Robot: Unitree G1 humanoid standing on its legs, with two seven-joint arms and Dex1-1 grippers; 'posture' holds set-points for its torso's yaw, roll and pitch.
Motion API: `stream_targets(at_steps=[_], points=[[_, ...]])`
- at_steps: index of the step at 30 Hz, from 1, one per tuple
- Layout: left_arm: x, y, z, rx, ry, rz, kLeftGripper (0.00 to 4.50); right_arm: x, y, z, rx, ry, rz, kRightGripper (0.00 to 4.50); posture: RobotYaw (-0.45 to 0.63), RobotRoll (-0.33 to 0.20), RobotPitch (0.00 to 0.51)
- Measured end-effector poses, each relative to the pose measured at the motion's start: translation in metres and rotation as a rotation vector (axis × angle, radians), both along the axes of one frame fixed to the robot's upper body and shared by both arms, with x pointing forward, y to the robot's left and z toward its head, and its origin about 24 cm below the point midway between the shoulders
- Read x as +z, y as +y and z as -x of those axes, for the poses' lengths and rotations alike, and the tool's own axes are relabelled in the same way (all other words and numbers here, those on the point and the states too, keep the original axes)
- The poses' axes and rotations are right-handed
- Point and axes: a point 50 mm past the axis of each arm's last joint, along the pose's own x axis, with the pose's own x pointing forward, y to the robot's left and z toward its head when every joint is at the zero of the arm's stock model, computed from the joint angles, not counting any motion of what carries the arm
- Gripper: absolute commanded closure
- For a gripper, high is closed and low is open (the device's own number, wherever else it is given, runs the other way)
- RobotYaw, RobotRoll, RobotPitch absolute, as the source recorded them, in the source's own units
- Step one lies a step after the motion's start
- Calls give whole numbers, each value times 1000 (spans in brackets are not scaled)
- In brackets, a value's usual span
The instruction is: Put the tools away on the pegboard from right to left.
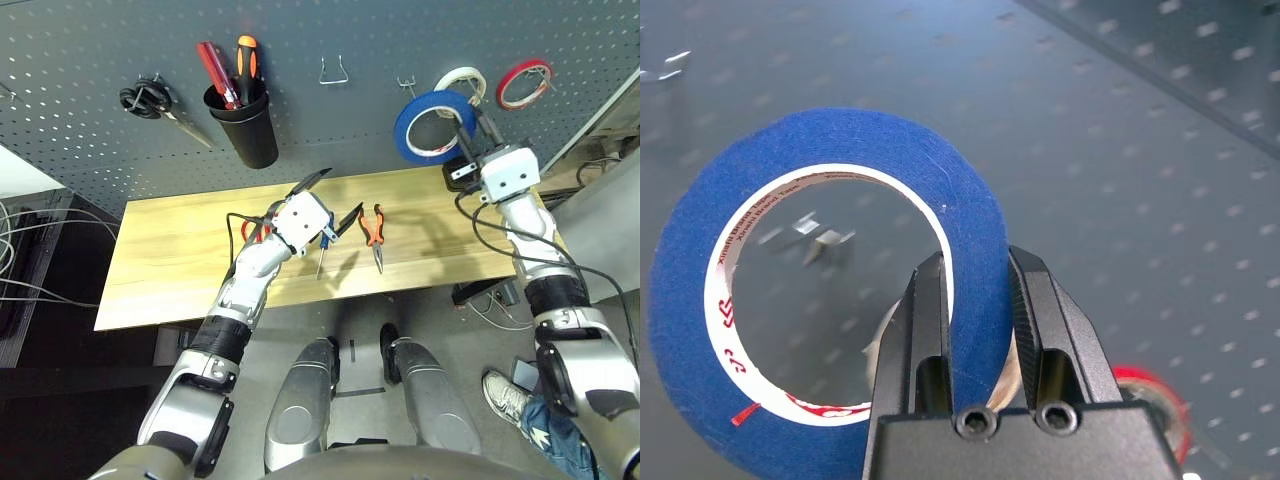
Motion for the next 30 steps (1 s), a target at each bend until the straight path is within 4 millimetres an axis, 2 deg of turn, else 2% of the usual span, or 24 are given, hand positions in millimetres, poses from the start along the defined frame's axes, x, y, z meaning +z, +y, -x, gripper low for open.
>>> stream_targets(at_steps=[8,16,18,20,23,27,30], points=[[1,-1,-1,1,-5,6,0,-8,17,-22,-50,113,-76,3766,107,0,231],[1,-2,-1,8,-8,9,0,-15,29,-34,-68,205,-89,3767,123,0,239],[0,-1,0,9,-7,8,0,-19,33,-35,-55,231,-90,3007,125,0,242],[0,-1,1,9,-6,8,0,-25,33,-35,-49,266,-86,2428,128,0,245],[-5,0,3,14,13,5,0,-43,28,-28,-21,312,-89,1446,131,0,245],[-5,0,4,2,27,-5,0,-57,19,-15,29,339,-100,58,126,0,249],[-5,-1,4,-11,54,-17,0,-71,10,-6,56,413,-119,58,120,0,252]])
